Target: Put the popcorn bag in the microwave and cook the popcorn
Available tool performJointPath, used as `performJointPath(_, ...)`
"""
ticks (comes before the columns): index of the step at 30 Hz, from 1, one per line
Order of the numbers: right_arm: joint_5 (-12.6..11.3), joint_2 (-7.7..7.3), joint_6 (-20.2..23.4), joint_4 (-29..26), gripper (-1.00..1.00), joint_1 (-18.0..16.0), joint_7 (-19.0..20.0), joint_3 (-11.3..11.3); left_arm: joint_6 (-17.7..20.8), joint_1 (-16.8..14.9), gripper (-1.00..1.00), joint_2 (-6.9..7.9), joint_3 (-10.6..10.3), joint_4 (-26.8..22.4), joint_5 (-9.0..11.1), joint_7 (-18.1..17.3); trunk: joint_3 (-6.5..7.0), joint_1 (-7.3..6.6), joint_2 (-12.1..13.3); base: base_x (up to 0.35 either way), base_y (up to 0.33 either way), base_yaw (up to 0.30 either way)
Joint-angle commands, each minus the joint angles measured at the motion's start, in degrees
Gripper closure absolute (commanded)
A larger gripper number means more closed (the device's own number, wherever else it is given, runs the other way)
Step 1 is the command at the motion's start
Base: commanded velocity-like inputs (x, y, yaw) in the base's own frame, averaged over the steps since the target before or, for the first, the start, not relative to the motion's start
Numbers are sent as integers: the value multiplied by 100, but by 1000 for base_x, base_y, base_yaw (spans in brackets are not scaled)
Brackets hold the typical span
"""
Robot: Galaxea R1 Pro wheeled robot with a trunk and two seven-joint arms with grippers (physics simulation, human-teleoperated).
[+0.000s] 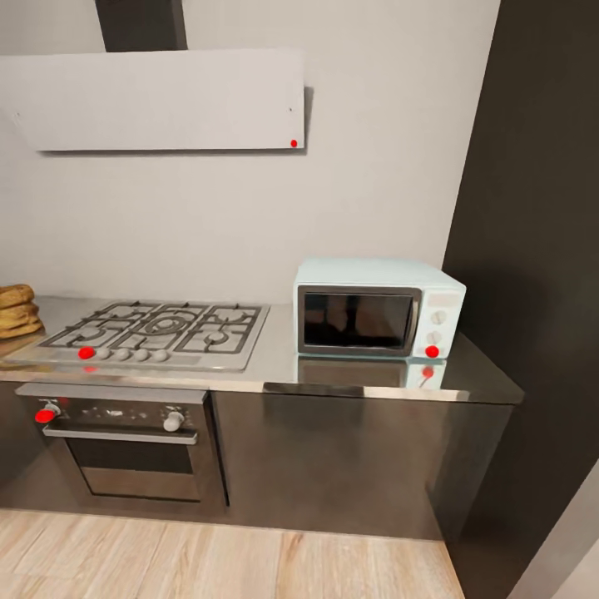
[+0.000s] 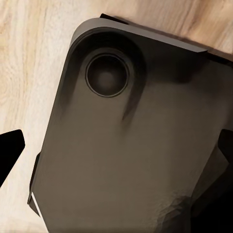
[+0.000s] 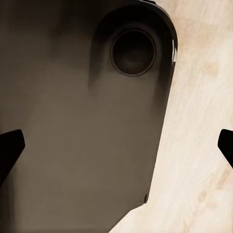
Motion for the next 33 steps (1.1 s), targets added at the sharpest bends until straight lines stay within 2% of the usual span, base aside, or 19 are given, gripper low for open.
performJointPath(1,4,2,-15,1,-100,0,-1,33,-10,1,-100,-2,45,-5,-5,6,-4,0,-2,0,0,9)
performJointPath(5,3,-1,-7,1,-100,0,-1,37,-10,1,-100,-21,16,-5,-35,6,-4,0,-2,44,-56,3)
performJointPath(18,-3,-4,-23,1,-100,0,-1,34,-10,1,-100,-11,35,-5,-32,6,-4,0,-2,143,-220,0)
performJointPath(33,-14,-1,-19,1,-100,0,-1,23,-10,1,-100,-2,43,-5,-14,5,28,0,-2,10,-10,-136)
